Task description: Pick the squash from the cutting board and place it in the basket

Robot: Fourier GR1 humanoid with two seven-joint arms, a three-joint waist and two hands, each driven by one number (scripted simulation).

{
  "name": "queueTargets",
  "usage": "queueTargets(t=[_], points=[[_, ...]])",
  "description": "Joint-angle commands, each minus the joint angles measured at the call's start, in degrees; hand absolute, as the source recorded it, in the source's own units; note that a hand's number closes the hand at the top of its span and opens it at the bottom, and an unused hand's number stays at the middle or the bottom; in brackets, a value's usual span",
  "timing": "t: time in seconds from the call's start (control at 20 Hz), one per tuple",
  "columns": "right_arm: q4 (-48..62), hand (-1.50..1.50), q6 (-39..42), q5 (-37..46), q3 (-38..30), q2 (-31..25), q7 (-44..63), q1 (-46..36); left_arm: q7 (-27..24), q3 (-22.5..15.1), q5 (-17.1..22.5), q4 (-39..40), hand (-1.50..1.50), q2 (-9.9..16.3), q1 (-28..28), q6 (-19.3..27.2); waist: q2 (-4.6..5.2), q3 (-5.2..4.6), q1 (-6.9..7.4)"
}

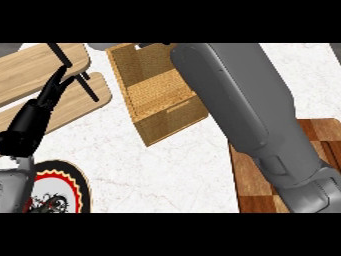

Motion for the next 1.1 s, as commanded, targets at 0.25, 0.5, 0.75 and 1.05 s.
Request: queueTargets(t=[0.25,0.5,0.75,1.05], points=[[6.37,-1.5,-4.37,-11.5,1.99,0.54,13.76,-5.82,2.71,-0.44,-0.39,-0.28,0.0,-1.03,-1.95,0.49,-0.04,0.08,-0.6],[5.39,-1.5,-16.06,-7.06,1.68,0.53,10.09,-6.63,-0.79,-0.78,-1.18,0.4,0.0,-1.61,1.77,0.69,0.1,0.08,-1.35],[0.64,-1.5,-25.69,1.93,-3.09,0.53,10.9,-6.89,0.14,1.75,-0.64,0.2,0.0,0.0,1.35,1.11,-0.49,0.15,-3.45],[-6.33,-1.5,-29.75,12.13,-7.93,-2.15,12.66,-3.68,0.38,3.59,0.79,-0.9,0.0,1.53,3.59,-0.08,-1.41,0.26,-5.59]])
